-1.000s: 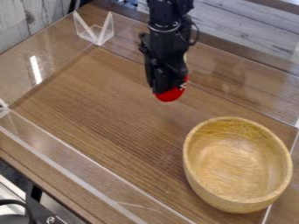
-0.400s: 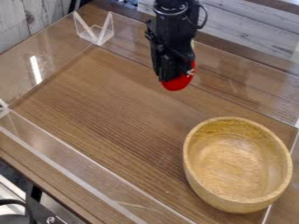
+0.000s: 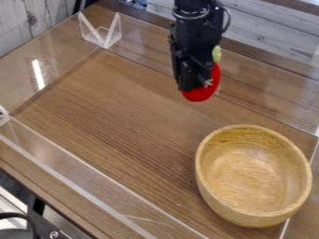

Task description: Move the red object to the left side of the table

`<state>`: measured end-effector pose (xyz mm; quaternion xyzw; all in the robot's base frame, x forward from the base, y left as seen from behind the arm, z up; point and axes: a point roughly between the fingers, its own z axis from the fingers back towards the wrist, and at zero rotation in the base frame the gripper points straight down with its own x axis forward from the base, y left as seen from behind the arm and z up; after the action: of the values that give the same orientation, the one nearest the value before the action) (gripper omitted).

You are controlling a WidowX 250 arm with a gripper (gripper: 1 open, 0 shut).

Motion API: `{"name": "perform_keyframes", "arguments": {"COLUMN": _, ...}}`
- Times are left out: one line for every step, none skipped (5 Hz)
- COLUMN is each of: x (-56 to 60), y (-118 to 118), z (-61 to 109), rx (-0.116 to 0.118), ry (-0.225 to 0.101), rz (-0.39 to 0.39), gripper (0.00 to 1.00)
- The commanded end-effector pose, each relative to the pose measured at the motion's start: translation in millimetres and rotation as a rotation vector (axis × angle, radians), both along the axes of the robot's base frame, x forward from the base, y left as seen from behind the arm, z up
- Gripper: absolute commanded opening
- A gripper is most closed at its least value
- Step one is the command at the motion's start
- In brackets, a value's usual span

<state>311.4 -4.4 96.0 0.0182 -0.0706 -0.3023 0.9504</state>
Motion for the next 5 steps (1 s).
{"name": "perform_keyframes", "arguments": {"x": -1.2, "y": 2, "z": 14.4, "rx": -0.006, "ry": -0.053, "rz": 0.007, "gripper": 0.0}}
{"name": "perform_keyframes", "arguments": {"x": -6.6, "y": 10, "z": 26.5, "rx": 0.013, "ry": -0.069, "rz": 0.032, "gripper": 0.0}}
{"name": "perform_keyframes", "arguments": {"x": -10.7, "y": 25, "z": 36.8, "rx": 0.035, "ry": -0.079, "rz": 0.073, "gripper": 0.0}}
{"name": "perform_keyframes", "arguments": {"x": -21.4, "y": 39, "z": 64.9, "rx": 0.055, "ry": -0.087, "rz": 0.128, "gripper": 0.0}}
{"name": "perform_keyframes", "arguments": {"x": -27.5, "y": 74, "z": 81.9, "rx": 0.077, "ry": -0.071, "rz": 0.228, "gripper": 0.0}}
